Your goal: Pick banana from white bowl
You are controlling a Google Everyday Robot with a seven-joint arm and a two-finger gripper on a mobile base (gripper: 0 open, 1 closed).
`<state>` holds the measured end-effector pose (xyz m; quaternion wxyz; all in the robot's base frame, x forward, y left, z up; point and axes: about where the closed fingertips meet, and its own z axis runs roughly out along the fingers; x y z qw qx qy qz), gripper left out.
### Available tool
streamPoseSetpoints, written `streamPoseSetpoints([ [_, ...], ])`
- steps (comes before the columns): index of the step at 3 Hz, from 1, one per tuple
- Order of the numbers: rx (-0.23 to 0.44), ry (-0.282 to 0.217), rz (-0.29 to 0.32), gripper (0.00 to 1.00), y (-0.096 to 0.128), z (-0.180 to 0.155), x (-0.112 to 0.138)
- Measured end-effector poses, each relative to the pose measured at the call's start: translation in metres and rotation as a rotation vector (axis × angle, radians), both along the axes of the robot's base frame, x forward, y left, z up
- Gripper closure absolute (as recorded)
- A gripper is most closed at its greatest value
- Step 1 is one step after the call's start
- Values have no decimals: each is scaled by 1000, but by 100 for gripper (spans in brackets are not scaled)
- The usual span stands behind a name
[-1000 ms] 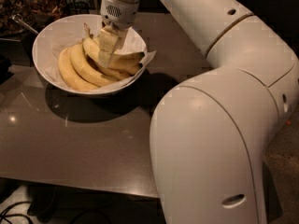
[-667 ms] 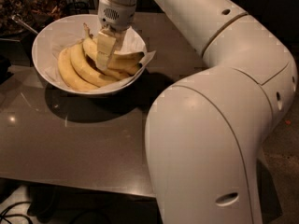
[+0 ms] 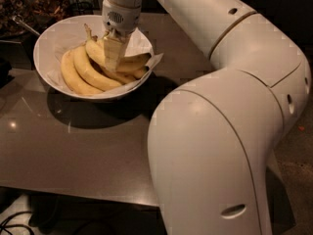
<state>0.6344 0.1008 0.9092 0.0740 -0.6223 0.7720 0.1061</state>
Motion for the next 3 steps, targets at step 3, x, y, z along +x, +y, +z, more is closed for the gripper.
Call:
streamPoseSetpoints([
  [3, 52, -129, 38, 100, -17, 34, -18],
])
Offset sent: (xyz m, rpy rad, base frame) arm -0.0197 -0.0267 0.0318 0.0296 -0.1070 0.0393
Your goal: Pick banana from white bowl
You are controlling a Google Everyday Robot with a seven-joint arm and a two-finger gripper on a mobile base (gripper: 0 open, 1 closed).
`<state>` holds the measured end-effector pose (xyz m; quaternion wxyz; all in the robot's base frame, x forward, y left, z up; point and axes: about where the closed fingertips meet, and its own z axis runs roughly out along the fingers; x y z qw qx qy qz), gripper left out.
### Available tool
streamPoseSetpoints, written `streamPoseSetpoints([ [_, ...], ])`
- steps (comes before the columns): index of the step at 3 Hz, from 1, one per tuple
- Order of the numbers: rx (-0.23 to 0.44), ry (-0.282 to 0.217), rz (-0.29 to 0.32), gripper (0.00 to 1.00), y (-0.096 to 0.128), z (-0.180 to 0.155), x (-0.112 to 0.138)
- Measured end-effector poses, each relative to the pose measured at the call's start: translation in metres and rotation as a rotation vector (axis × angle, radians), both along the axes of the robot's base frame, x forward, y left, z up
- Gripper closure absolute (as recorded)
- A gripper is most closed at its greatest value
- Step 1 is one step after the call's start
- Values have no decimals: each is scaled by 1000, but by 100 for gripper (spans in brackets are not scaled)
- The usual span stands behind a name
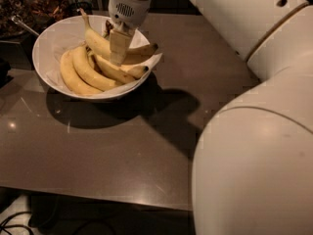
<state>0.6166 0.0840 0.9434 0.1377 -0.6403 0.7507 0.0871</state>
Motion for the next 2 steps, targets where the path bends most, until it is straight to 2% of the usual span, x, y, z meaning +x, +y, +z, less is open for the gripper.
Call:
streamPoseSetpoints([
  [1, 9, -47, 49, 100, -4, 18, -20],
  [2, 14, -43, 61, 100, -2, 18, -29],
])
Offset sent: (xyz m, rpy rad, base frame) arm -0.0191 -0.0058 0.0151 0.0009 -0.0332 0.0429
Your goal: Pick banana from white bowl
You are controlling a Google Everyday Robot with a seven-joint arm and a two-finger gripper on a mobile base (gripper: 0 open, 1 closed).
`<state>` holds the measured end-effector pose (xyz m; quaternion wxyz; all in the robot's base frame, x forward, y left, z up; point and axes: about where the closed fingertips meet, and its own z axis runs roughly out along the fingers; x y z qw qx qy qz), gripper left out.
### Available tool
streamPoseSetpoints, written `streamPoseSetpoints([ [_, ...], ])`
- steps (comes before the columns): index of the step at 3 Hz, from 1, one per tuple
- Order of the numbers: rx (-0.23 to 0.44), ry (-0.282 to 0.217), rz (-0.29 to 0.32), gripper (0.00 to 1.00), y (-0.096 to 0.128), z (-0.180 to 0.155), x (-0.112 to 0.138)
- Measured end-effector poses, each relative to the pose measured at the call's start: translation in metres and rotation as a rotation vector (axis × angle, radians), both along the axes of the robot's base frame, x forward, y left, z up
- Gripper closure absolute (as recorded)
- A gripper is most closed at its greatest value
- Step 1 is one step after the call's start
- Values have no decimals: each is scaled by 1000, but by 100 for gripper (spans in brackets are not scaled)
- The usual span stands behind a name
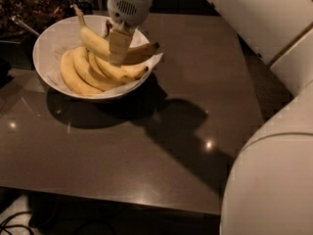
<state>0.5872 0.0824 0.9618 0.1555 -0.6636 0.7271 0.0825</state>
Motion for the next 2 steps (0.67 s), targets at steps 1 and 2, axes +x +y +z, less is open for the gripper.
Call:
streamPoseSetpoints([
  [1, 19, 28, -8, 100, -4, 0, -31],
  [2, 37, 60, -29, 100, -12, -2, -68],
])
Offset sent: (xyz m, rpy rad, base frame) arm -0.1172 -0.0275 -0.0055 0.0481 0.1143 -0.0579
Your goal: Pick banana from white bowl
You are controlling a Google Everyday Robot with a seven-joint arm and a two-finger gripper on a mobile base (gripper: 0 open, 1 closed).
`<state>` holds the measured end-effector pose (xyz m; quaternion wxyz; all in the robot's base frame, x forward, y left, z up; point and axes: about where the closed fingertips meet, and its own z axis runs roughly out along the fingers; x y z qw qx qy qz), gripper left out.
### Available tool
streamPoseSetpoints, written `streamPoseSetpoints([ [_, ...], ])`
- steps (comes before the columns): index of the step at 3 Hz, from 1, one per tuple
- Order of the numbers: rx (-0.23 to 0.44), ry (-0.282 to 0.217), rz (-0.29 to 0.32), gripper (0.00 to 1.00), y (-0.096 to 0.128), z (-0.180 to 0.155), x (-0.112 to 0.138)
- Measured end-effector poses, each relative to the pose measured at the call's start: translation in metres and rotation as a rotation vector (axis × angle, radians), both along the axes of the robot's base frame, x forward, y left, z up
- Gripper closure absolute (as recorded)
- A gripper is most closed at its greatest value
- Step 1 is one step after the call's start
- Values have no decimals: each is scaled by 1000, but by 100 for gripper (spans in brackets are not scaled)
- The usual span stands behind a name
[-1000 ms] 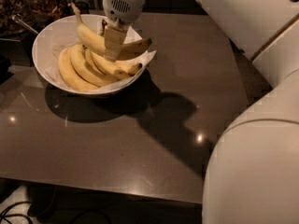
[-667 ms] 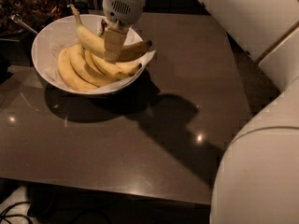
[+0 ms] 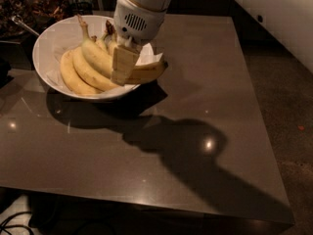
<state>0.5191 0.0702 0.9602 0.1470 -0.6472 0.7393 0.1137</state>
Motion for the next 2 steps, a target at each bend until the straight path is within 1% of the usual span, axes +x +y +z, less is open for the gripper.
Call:
streamPoseSetpoints([
  [1, 25, 42, 8, 100, 1, -9, -49],
  [2, 24, 43, 9, 100, 1, -9, -50],
])
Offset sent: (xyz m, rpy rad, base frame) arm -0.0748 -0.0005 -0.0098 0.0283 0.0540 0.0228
